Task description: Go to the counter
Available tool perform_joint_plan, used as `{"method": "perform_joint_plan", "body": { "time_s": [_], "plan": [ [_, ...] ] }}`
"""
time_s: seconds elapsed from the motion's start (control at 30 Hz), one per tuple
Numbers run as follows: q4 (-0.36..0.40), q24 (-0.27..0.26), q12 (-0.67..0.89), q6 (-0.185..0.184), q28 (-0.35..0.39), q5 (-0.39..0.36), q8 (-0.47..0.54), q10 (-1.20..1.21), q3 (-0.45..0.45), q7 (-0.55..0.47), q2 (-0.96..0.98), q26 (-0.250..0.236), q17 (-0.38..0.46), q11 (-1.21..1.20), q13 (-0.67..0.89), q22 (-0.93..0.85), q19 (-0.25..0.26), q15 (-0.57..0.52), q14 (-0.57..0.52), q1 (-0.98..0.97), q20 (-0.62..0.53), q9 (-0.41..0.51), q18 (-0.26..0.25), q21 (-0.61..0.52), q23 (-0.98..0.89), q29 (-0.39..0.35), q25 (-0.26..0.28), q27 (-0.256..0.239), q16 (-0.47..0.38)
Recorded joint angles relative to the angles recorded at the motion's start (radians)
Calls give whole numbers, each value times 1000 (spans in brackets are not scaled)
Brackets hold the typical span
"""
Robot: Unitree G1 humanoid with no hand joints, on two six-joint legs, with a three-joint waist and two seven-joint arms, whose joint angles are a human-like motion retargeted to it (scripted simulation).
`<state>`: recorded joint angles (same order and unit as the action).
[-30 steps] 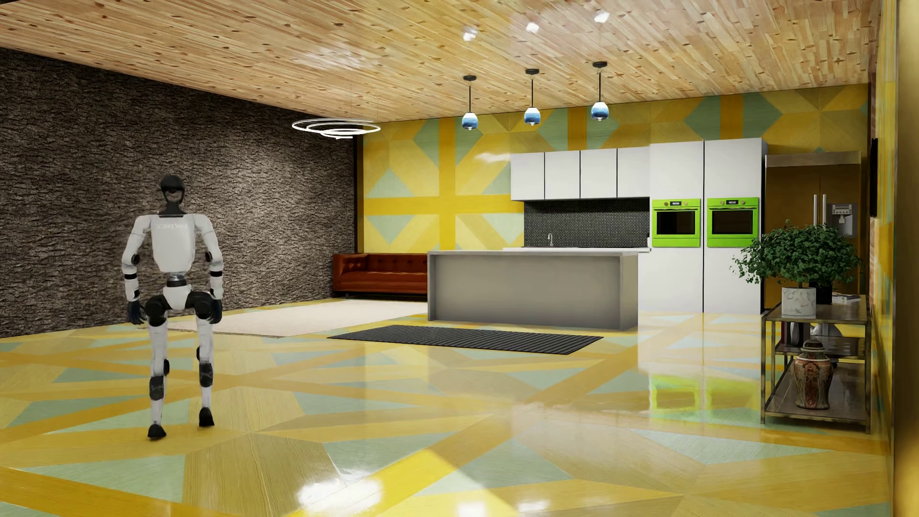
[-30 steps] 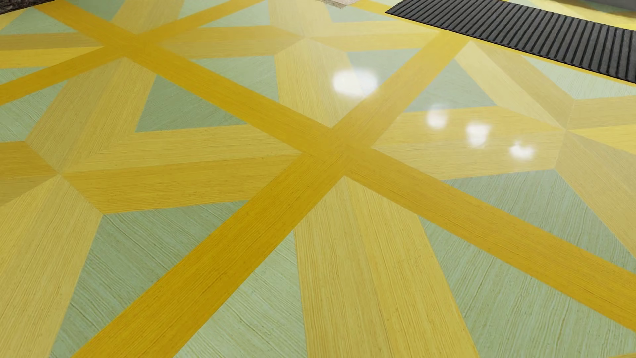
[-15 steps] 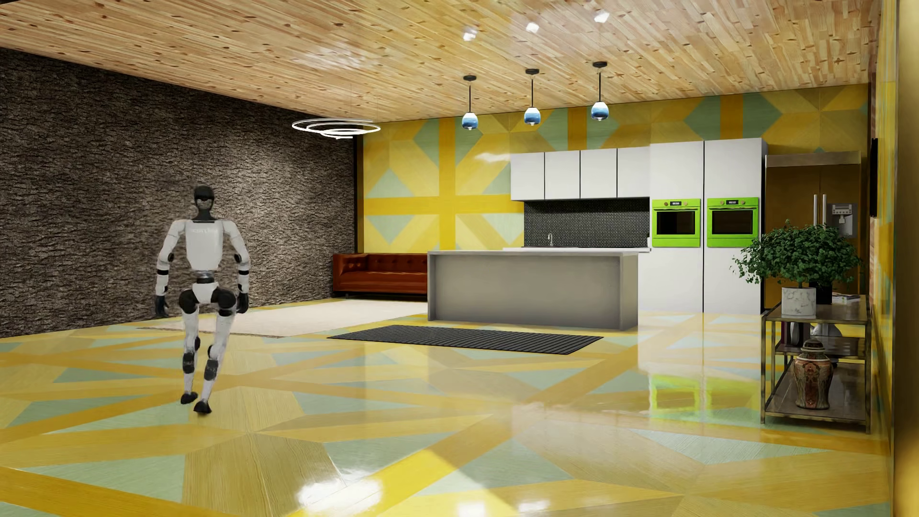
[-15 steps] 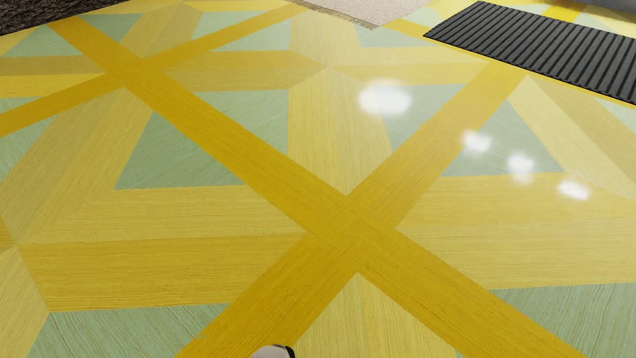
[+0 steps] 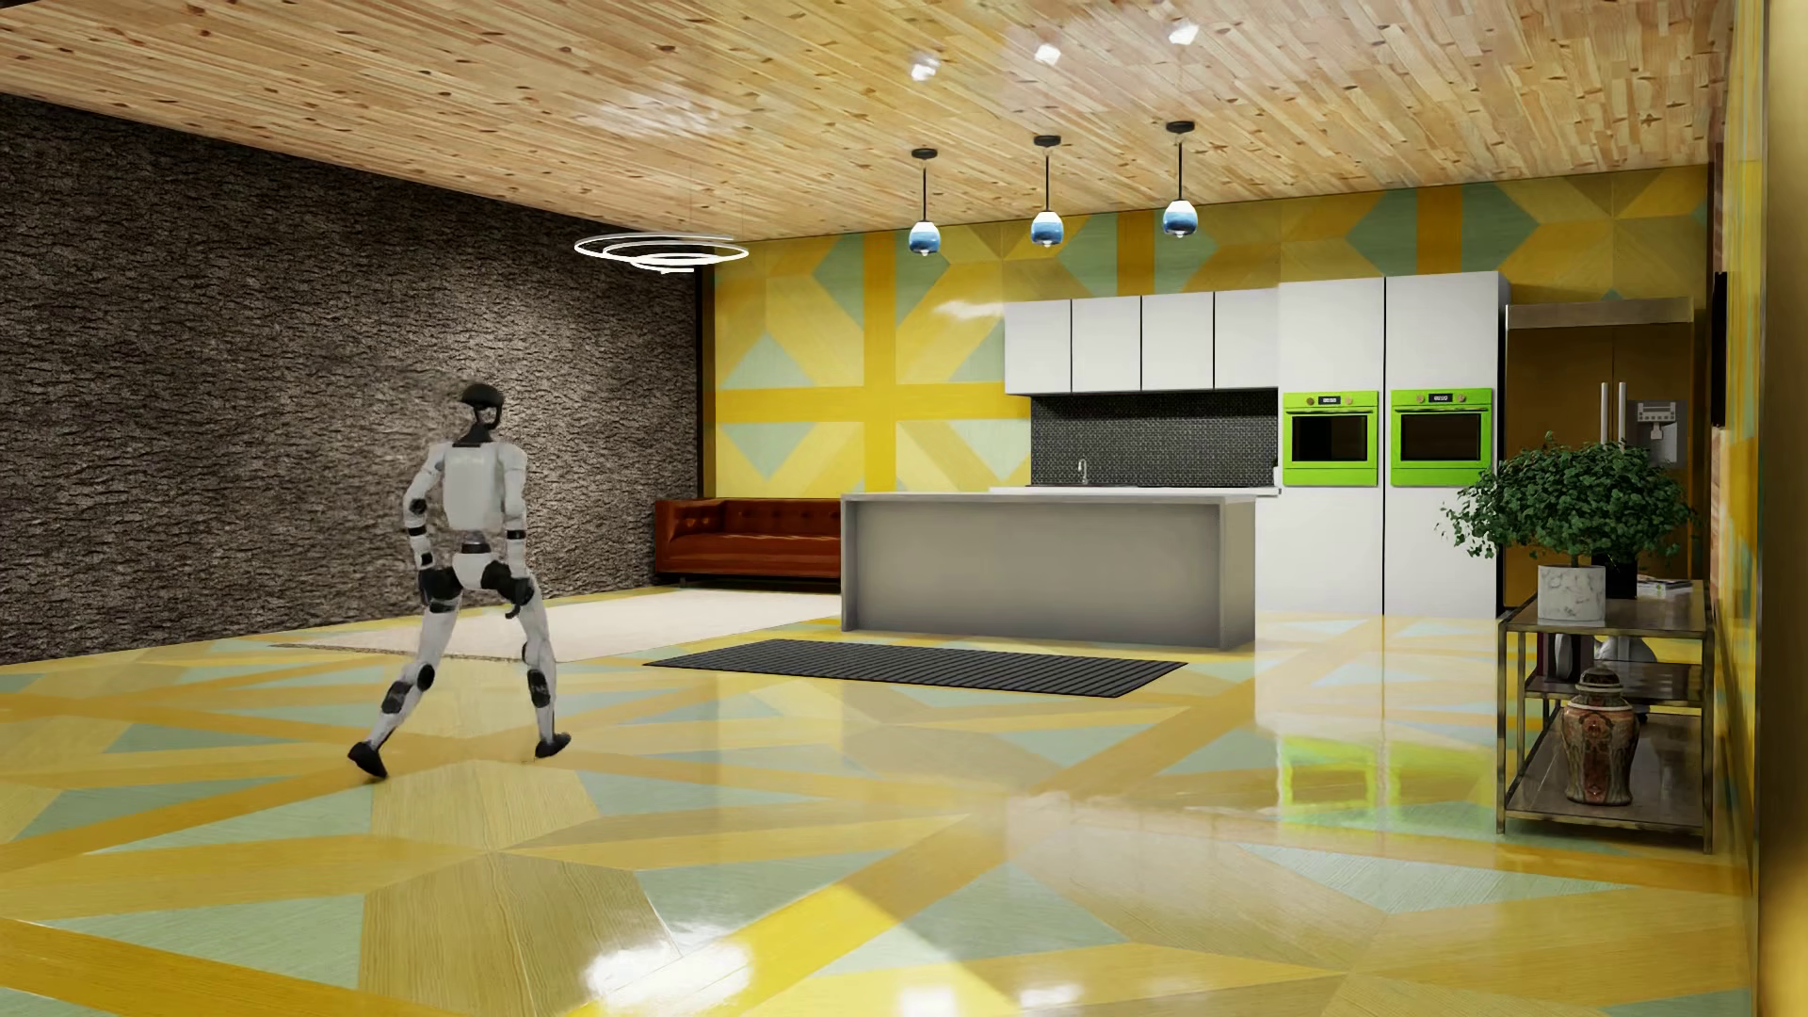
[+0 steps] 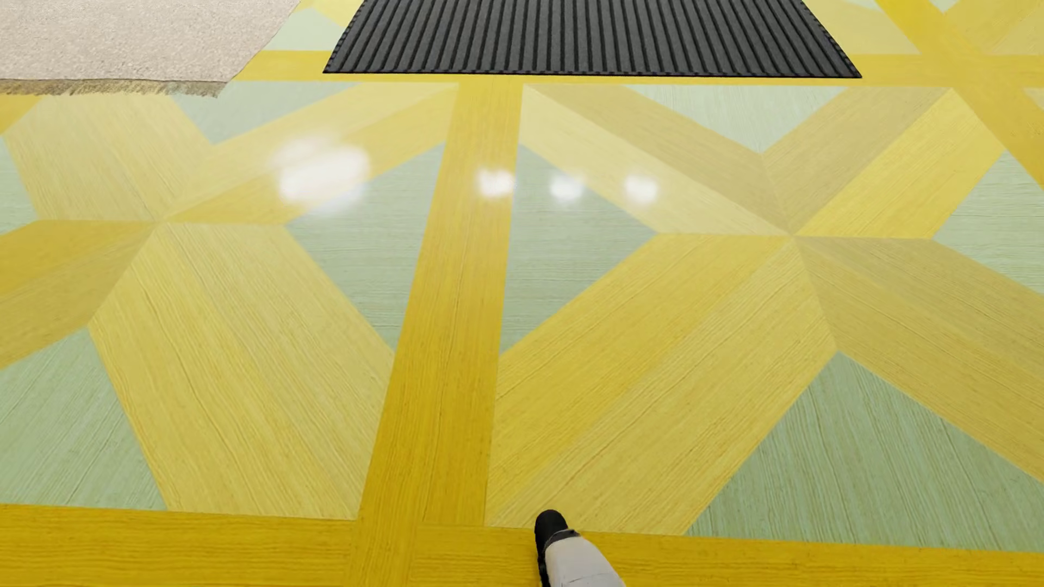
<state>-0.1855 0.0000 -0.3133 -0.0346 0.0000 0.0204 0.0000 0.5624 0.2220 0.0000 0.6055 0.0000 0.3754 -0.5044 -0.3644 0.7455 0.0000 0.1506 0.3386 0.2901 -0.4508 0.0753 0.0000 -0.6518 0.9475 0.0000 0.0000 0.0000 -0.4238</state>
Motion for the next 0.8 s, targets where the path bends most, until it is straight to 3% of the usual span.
{"method": "perform_joint_plan", "body": {
  "time_s": [0.03,0.07,0.1,0.13,0.17,0.2,0.23,0.3,0.4,0.47,0.53,0.6,0.63,0.7,0.73,0.8],
  "plan": [
    [-17,0,17,-17,0,23,0,11,39,0,30,0,8,-17,-28,11,0,-71,-48,41,3,-3,0,-4,26,0,0,0,-2],
    [-42,0,22,-43,0,14,0,41,47,0,80,0,11,-89,-47,25,0,-279,-143,61,21,-12,0,-21,57,0,0,0,2],
    [-68,0,18,-80,0,-30,0,116,30,0,114,0,11,-179,-49,47,0,-419,-284,42,40,-20,0,-56,89,0,0,0,14],
    [-72,0,11,-102,0,-82,0,242,0,0,99,0,11,-243,-36,80,0,-422,-420,-9,44,-21,0,-87,113,0,0,0,26],
    [-58,0,9,-106,0,-128,0,407,-35,0,53,0,11,-277,-21,110,0,-381,-477,-94,30,-17,0,-87,112,0,0,0,31],
    [-51,0,13,-110,0,-180,0,574,-76,0,-25,0,5,-275,-6,125,0,-345,-424,-188,8,-3,0,-54,99,0,0,0,33],
    [-19,0,13,-102,0,-227,0,738,-118,0,-123,0,-3,-254,22,137,0,-315,-293,-284,-3,18,0,-29,90,0,0,0,37],
    [31,0,-10,-74,0,-270,0,769,-222,0,-350,0,7,-138,80,138,0,-172,-109,-501,-31,24,0,-4,-30,0,0,0,48],
    [70,0,-46,-18,0,-212,0,375,-396,0,-695,0,19,37,163,125,0,52,-94,-663,-32,46,0,127,-213,0,0,0,46],
    [37,0,-62,-10,0,-181,0,32,-472,0,-821,0,25,87,248,113,0,185,-134,-730,-17,23,0,168,-294,0,0,0,46],
    [4,0,-79,-11,0,-135,0,-67,-516,0,-929,0,34,87,295,111,0,240,-121,-789,-6,-1,0,202,-357,0,0,0,48],
    [22,0,-82,9,0,-79,0,103,-551,0,-1000,0,21,-6,272,157,0,146,-157,-842,-4,-15,0,242,-375,0,0,0,52],
    [56,0,-77,38,0,-51,0,208,-550,0,-988,0,0,-117,251,203,0,5,-196,-861,-11,-31,0,243,-336,0,0,0,54],
    [131,0,-47,63,0,-27,0,315,-513,0,-871,0,-23,-476,212,277,0,-308,-133,-769,-21,-23,0,177,-228,0,0,0,63],
    [157,0,-31,58,0,-36,0,293,-481,0,-761,0,-23,-673,209,281,0,-329,-99,-686,-20,-17,0,113,-175,0,0,0,70],
    [173,0,-4,22,0,-74,0,185,-378,0,-542,0,-25,-866,175,227,0,-249,-84,-492,-23,-4,0,36,-84,0,0,0,72]
  ]
}}
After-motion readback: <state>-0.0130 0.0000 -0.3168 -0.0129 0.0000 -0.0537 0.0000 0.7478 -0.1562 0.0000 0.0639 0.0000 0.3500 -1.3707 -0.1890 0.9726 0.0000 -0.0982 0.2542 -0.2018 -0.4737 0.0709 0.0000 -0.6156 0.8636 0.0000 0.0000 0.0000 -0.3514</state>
